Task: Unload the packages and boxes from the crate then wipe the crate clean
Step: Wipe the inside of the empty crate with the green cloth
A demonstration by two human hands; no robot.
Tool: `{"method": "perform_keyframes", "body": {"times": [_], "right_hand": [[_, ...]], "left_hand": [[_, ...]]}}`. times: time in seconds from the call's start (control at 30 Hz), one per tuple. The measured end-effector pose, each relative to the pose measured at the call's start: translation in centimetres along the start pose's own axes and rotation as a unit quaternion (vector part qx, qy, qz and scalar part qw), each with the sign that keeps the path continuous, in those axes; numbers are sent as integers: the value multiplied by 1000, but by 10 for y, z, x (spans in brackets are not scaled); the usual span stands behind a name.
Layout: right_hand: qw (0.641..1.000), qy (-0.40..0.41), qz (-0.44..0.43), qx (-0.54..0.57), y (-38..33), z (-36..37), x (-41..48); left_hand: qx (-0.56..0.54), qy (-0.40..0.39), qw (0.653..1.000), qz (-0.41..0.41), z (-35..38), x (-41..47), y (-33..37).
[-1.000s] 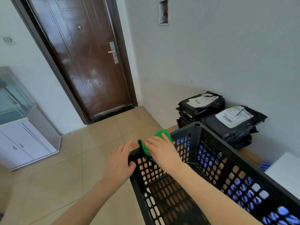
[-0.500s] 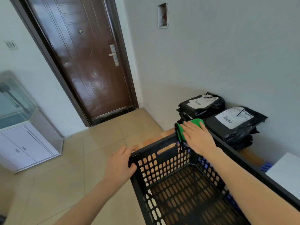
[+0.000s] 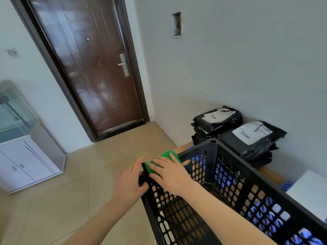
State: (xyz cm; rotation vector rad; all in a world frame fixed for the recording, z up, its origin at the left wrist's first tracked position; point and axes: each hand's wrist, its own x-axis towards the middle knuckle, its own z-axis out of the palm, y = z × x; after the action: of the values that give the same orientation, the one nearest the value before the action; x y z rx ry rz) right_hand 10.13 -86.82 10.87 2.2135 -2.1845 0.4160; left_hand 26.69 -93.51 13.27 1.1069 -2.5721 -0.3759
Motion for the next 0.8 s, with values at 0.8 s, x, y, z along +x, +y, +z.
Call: {"method": "perform_keyframes", "body": {"times": [0.8], "right_hand": [[906, 35, 402, -129, 115, -35, -32]], "left_hand": [[-66, -109, 936, 328, 62, 137, 75]]}}
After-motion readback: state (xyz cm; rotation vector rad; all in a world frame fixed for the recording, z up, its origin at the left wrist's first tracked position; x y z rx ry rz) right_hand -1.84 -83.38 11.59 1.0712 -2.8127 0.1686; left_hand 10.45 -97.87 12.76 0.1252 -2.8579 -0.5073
